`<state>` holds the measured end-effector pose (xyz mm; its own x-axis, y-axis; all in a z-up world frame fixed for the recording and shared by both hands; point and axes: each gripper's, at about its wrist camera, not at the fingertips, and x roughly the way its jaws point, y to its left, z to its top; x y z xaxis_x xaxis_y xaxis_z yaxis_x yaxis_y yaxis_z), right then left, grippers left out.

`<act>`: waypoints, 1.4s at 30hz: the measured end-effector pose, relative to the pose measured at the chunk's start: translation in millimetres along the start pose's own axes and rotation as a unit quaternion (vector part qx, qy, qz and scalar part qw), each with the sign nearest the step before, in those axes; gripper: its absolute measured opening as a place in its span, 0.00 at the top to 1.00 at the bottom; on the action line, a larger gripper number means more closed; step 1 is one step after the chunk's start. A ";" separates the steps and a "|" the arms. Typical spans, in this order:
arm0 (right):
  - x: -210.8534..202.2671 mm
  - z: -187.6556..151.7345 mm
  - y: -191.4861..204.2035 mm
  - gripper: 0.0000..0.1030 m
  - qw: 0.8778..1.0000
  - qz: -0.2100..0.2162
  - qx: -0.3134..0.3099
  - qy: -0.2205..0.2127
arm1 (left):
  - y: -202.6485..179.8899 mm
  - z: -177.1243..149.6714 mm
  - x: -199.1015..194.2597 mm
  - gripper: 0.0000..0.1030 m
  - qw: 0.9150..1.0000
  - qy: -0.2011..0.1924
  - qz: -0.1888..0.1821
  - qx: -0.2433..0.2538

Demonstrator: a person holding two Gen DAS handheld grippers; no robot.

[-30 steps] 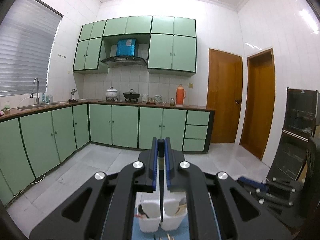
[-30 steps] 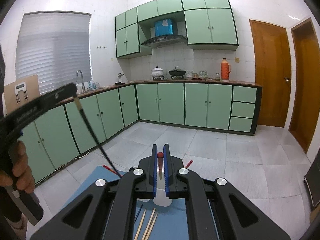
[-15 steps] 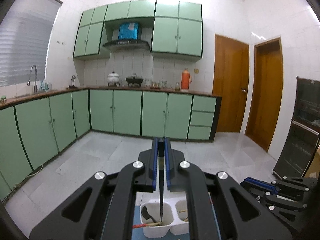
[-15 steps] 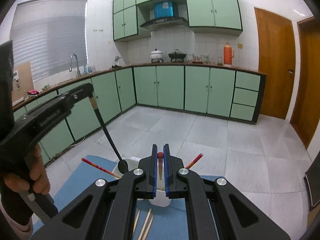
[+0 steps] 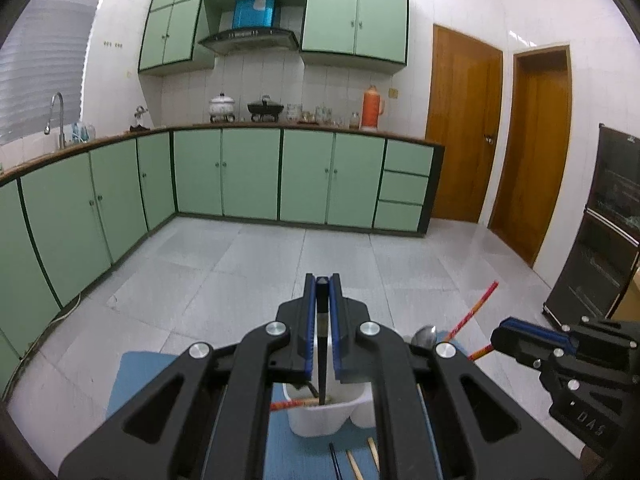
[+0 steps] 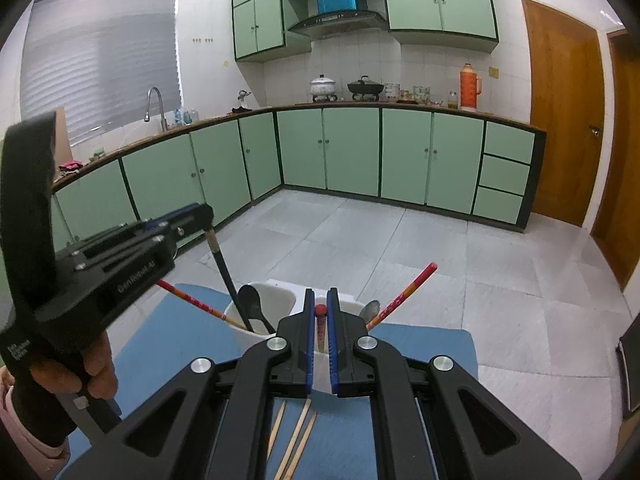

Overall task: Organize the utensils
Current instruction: 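Lower both chopsticks into the white holder and open both tools, then move both open tools back over the chopsticks on the mat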

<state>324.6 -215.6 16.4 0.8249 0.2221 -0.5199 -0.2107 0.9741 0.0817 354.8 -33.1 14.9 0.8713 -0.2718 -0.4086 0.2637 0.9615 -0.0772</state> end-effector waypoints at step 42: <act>-93.4 -229.5 21.4 0.15 0.991 -0.074 0.070 0.083 | 10.6 -190.6 -143.1 0.08 0.990 0.129 0.063 0.013</act>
<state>122.6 -225.2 -128.4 0.7417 0.0767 -0.6664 -0.0084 0.9944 0.1051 154.1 23.6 -100.8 0.7635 -0.1275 -0.6331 0.1733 0.9848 0.0107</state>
